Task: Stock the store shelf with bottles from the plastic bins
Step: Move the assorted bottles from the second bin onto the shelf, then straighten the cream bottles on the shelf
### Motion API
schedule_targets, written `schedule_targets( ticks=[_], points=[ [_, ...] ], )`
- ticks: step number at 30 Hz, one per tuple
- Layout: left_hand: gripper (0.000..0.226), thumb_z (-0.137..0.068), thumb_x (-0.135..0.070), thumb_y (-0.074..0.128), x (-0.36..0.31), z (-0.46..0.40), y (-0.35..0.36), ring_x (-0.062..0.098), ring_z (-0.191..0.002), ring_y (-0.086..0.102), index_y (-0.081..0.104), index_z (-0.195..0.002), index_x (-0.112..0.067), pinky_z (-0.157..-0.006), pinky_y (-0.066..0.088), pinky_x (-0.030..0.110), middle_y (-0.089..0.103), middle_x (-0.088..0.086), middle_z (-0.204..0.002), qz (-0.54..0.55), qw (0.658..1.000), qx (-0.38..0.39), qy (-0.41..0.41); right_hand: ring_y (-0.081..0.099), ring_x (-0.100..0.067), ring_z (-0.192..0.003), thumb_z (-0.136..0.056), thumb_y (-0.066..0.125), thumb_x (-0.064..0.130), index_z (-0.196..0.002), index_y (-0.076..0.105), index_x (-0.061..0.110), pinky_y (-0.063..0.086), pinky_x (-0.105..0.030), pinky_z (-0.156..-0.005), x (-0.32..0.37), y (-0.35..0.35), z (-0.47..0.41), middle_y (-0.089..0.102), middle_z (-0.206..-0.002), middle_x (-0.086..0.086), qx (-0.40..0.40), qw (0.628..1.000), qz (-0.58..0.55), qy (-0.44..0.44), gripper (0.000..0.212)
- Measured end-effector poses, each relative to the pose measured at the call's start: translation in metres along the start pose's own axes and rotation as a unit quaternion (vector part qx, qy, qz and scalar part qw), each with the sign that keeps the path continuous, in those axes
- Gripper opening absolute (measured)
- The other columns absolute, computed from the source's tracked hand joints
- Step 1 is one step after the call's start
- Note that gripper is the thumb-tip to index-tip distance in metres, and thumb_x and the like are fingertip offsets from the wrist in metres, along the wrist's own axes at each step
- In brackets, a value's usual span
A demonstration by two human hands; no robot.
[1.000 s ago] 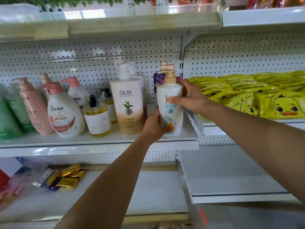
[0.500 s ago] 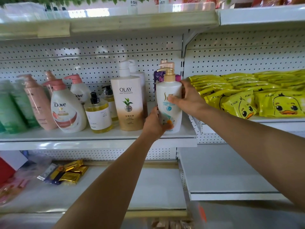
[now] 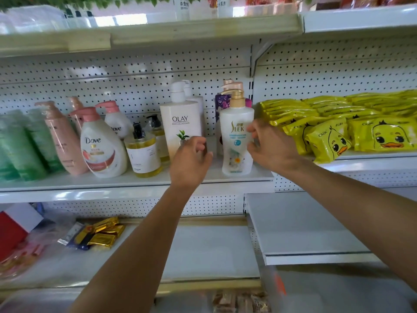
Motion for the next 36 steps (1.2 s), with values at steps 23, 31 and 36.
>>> schedule_targets(
  ticks=[23,31,36],
  points=[
    [0.033,-0.087,-0.027,0.068,0.243,0.132,-0.337,0.010,-0.098,0.062,0.060,-0.118,-0.022,-0.082,0.051,0.031,0.066,-0.004,-0.110,-0.121,0.992,0.021,-0.024,0.057,-0.011,-0.106,-0.090,0.060,0.023,-0.126,0.050,0.028,0.047,-0.033,-0.083,0.353,0.130,0.123,0.058,-0.121,0.009,0.051,0.977,-0.163,-0.123,0.038],
    [0.046,-0.084,-0.029,0.070,0.322,0.144,-0.449,0.015,-0.102,0.061,0.055,-0.128,-0.023,-0.085,0.051,0.036,0.058,-0.003,-0.125,-0.182,0.980,0.004,-0.081,0.056,-0.020,-0.109,-0.090,0.059,0.025,-0.133,0.044,0.030,0.049,-0.038,-0.085,0.480,0.176,0.116,0.054,-0.126,0.004,0.095,0.965,-0.166,-0.182,0.046],
    [0.051,-0.084,-0.026,0.071,0.366,0.131,-0.492,0.017,-0.104,0.060,0.052,-0.131,-0.019,-0.087,0.049,0.033,0.056,0.002,-0.128,-0.187,0.977,-0.004,-0.101,0.053,-0.019,-0.116,-0.092,0.059,0.028,-0.135,0.042,0.028,0.048,-0.039,-0.087,0.548,0.209,0.090,0.049,-0.133,0.003,0.120,0.952,-0.176,-0.218,0.047]
  ],
)
Point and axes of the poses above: each hand's wrist, its own z-axis away from the middle knuckle, its own y-axis out of the palm, x = y × z, the point moved 2 cm from there along -z, towards the middle knuckle
